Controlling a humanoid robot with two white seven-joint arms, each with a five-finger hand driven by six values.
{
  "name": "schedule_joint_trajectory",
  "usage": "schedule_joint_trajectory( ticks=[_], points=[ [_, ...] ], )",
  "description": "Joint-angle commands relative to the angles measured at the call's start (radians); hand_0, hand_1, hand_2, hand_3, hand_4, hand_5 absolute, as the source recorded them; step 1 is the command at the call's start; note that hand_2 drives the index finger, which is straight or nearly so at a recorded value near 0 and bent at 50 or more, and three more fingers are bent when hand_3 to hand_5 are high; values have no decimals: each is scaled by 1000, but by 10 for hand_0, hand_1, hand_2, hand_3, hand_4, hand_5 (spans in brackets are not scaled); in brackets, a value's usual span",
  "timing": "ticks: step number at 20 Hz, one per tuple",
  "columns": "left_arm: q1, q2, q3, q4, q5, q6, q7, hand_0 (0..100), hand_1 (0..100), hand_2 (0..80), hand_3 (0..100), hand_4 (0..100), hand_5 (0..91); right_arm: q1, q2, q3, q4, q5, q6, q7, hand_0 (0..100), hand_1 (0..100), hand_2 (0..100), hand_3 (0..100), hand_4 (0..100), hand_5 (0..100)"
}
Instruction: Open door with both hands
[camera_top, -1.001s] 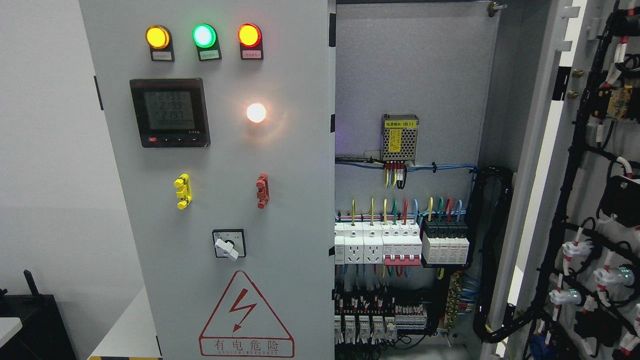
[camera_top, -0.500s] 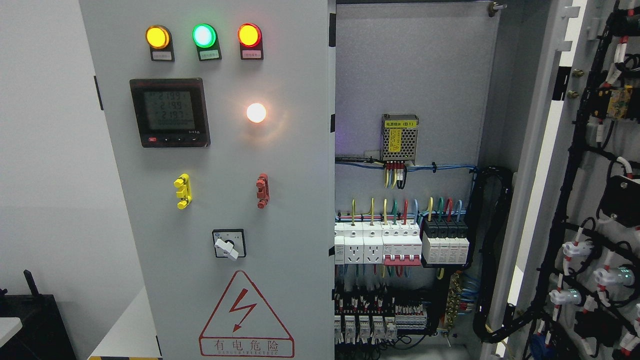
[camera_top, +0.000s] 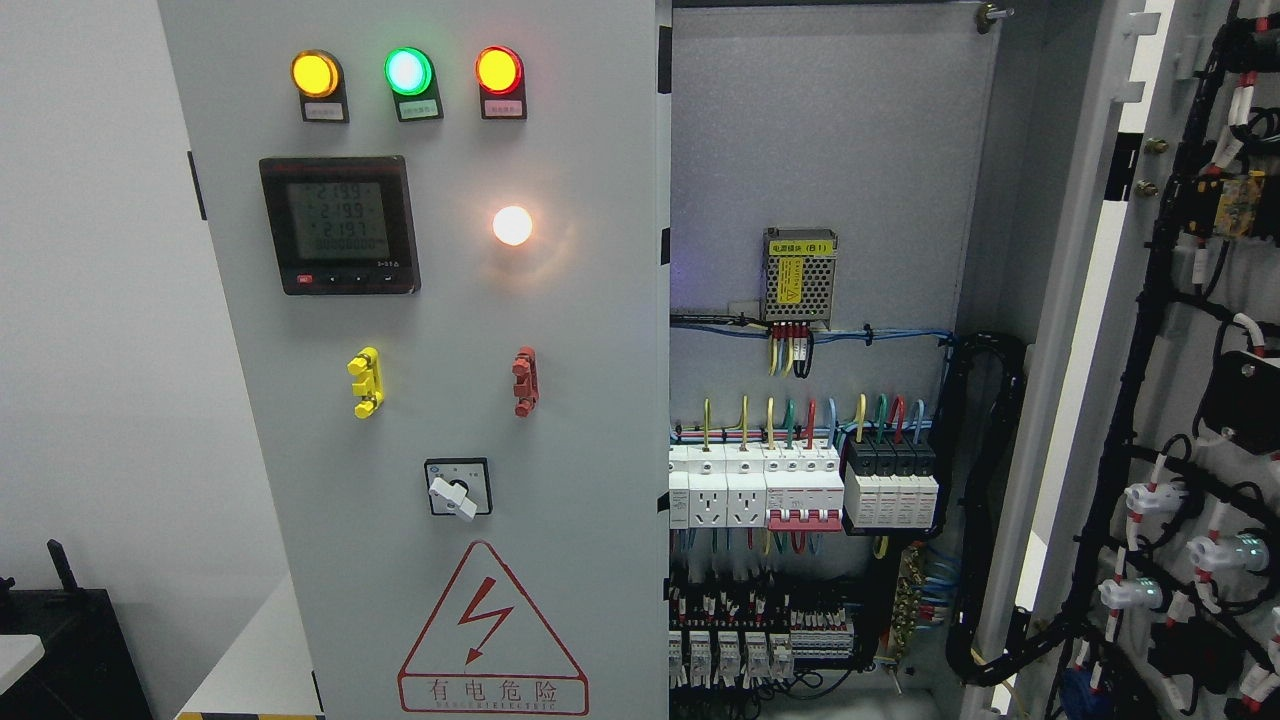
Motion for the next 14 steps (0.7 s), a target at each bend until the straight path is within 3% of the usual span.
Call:
schedule_joint_trajectory(
  ticks=[1,14],
  points=[
    [0,0,0,-18,-25,-1,0,0,0,0,0,33,0,-67,-33,52,-64,0,-12,0,0,0,0,0,0,0],
    [0,0,0,-18,-25,-1,0,0,0,0,0,33,0,-290,-21,47,-62,0,5,-2,0,0,0,0,0,0]
  ],
)
